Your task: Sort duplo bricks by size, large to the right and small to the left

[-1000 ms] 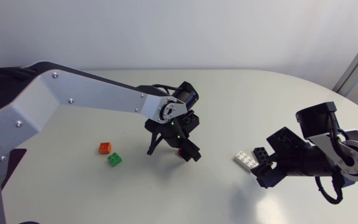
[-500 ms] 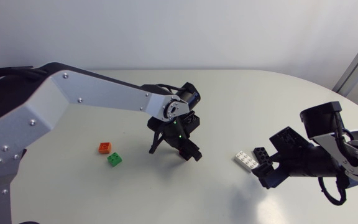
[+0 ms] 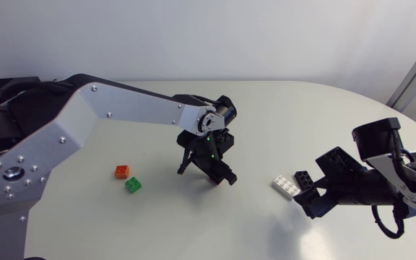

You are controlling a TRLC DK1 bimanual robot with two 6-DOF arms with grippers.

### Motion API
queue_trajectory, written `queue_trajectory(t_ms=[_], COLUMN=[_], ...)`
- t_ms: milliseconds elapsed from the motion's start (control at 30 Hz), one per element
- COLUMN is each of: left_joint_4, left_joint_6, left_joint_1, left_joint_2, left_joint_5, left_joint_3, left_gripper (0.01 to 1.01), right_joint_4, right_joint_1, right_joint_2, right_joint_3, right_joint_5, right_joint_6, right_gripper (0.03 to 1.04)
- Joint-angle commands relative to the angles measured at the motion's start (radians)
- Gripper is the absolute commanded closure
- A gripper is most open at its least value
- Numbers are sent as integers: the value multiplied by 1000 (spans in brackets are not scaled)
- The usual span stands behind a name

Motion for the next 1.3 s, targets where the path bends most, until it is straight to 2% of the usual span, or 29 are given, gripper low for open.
queue_trajectory(t_ms=[0, 200, 333, 567, 867, 1133, 1267], left_joint_4=[-21, -28, -21, 18, 51, 68, 74], left_joint_6=[-23, -19, 12, 79, 194, 279, 308], left_joint_1=[-10, -4, 45, 163, 353, 473, 496], left_joint_2=[35, 12, -53, -204, -350, -418, -447], left_joint_5=[5, 6, 8, 8, -9, -67, -86], left_joint_3=[22, -26, -119, -333, -566, -635, -633], left_gripper=[623, 631, 631, 631, 631, 631, 597], right_joint_4=[-16, -16, -16, -12, -7, -4, 1], right_joint_1=[-10, -18, -21, -18, -16, -21, -19], right_joint_2=[-13, -17, -19, -19, -19, -19, -3], right_joint_3=[-27, -32, -35, -35, -33, -30, -21], right_joint_5=[-7, -13, -16, -16, -15, -10, -7], right_joint_6=[-16, -22, -26, -25, -25, -28, -28], right_gripper=[167, 167, 167, 167, 167, 167, 167])
